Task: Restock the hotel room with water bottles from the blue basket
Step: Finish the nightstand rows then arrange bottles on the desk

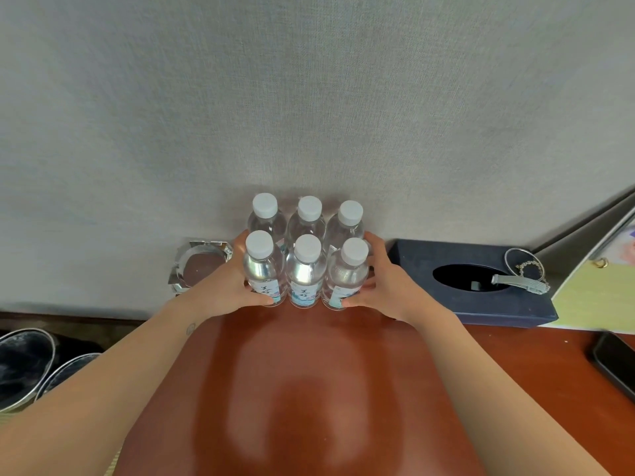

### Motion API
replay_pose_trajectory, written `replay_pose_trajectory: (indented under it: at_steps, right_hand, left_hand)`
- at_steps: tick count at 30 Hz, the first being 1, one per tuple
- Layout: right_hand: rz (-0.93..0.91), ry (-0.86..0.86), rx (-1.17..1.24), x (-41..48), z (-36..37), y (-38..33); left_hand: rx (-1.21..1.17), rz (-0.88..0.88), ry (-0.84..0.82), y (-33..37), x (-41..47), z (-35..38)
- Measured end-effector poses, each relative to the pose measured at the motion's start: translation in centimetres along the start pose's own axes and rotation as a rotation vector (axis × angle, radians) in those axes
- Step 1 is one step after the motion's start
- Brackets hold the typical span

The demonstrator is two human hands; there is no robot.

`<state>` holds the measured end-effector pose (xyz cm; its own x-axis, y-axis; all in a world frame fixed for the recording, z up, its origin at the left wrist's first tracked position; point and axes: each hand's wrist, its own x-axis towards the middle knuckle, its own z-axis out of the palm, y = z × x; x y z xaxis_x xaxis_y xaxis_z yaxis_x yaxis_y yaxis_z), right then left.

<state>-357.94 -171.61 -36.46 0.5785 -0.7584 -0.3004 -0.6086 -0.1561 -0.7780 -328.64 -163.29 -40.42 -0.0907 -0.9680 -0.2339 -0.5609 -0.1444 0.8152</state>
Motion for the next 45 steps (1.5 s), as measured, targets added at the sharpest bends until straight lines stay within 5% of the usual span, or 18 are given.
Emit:
replay_pose_trajectory:
  at_steps: [33, 45]
  right_hand:
    - [0.017, -0.027, 0.051, -1.2, -1.7, 0.5]
    - [-0.005, -0.044, 0.077, -1.1, -1.9, 0.4]
  left_hand:
    - [-0.146, 0.053, -0.073, 1.1, 1.0, 1.5]
    - [-0.120, 0.143, 0.044, 2.3, 0.2, 1.0]
